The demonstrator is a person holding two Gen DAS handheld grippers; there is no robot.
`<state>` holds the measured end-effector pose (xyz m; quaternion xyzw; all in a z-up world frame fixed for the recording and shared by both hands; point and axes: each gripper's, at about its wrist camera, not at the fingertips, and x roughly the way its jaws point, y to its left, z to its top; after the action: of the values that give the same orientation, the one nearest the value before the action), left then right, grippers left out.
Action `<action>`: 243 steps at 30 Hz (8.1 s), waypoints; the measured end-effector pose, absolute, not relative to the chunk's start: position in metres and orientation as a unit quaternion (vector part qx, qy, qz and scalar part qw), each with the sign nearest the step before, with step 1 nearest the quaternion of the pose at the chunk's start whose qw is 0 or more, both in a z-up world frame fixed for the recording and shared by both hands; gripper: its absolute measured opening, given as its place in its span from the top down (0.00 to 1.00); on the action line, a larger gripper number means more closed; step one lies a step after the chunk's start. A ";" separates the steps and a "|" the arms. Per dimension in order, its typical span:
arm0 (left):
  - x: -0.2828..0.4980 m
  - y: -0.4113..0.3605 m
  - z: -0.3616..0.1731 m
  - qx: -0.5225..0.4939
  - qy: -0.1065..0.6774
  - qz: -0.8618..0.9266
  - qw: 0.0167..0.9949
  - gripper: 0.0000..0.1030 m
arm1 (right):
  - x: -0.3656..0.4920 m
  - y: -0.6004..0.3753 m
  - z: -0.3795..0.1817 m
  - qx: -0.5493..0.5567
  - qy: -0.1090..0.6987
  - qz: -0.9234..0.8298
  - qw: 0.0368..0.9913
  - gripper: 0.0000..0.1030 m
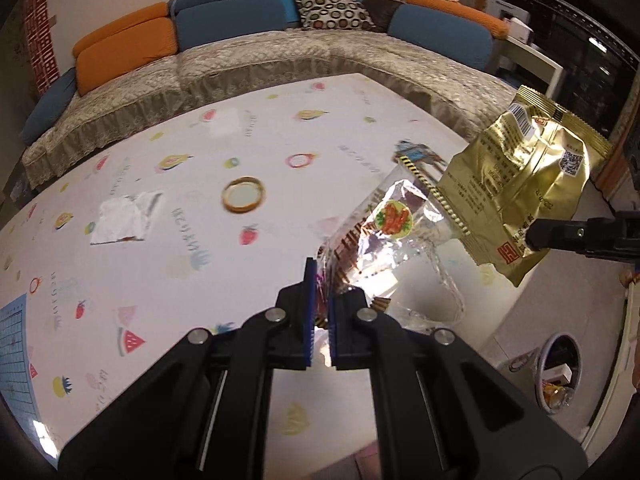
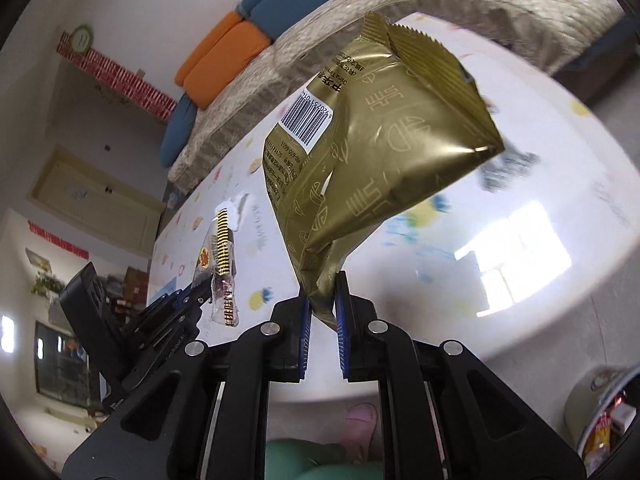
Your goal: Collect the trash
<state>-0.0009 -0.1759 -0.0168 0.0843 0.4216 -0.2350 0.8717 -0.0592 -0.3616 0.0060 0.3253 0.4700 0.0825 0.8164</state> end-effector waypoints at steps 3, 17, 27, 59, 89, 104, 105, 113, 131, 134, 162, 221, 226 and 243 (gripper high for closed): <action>-0.036 -0.231 -0.016 0.098 0.424 -0.287 0.854 0.97 | -0.113 -0.411 0.001 0.348 0.454 0.045 0.819 0.88; -0.233 -0.471 -0.097 0.202 0.473 -0.481 0.710 0.97 | -0.380 -0.580 -0.099 0.484 0.423 -0.157 0.749 0.88; -0.316 -0.558 -0.197 0.275 0.532 -0.511 0.617 0.96 | -0.496 -0.636 -0.208 0.571 0.432 -0.205 0.668 0.86; -0.269 -0.555 -0.158 0.265 0.485 -0.497 0.669 0.24 | -0.488 -0.648 -0.188 0.569 0.415 -0.198 0.681 0.78; -0.029 -0.144 -0.018 0.082 0.434 -0.192 0.876 0.09 | -0.126 -0.398 -0.027 0.344 0.488 0.055 0.800 0.31; 0.078 -0.003 -0.041 0.036 0.444 -0.079 0.892 0.06 | 0.058 -0.273 -0.042 0.267 0.539 0.115 0.791 0.28; 0.087 0.002 -0.046 0.033 0.446 -0.073 0.891 0.07 | 0.072 -0.267 -0.047 0.264 0.542 0.115 0.789 0.28; 0.169 0.040 -0.091 0.025 0.471 -0.028 0.881 0.06 | 0.163 -0.237 -0.093 0.233 0.576 0.107 0.776 0.28; 0.254 0.049 -0.140 0.023 0.493 -0.020 0.869 0.06 | 0.241 -0.209 -0.121 0.141 0.577 0.072 0.801 0.34; 0.260 0.047 -0.148 0.014 0.497 -0.027 0.867 0.06 | 0.246 -0.199 -0.121 0.110 0.575 0.064 0.808 0.37; 0.191 -0.004 -0.093 0.026 0.474 -0.112 0.873 1.00 | 0.187 -0.223 -0.083 0.140 0.550 0.097 0.818 0.94; -0.351 -0.602 -0.243 0.293 0.546 -0.535 0.574 0.28 | -0.538 -0.681 -0.251 0.534 0.435 -0.303 0.659 0.60; -0.330 -0.592 -0.223 0.282 0.534 -0.532 0.594 0.27 | -0.529 -0.677 -0.231 0.532 0.418 -0.294 0.675 0.53; -0.194 -0.432 -0.062 0.173 0.419 -0.421 0.786 0.16 | -0.385 -0.581 -0.114 0.430 0.417 -0.153 0.786 0.40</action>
<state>-0.1940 -0.4320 -0.0615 0.1730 0.4187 -0.4208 0.7860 -0.3853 -0.5814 -0.1140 0.4301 0.4169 -0.1525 0.7861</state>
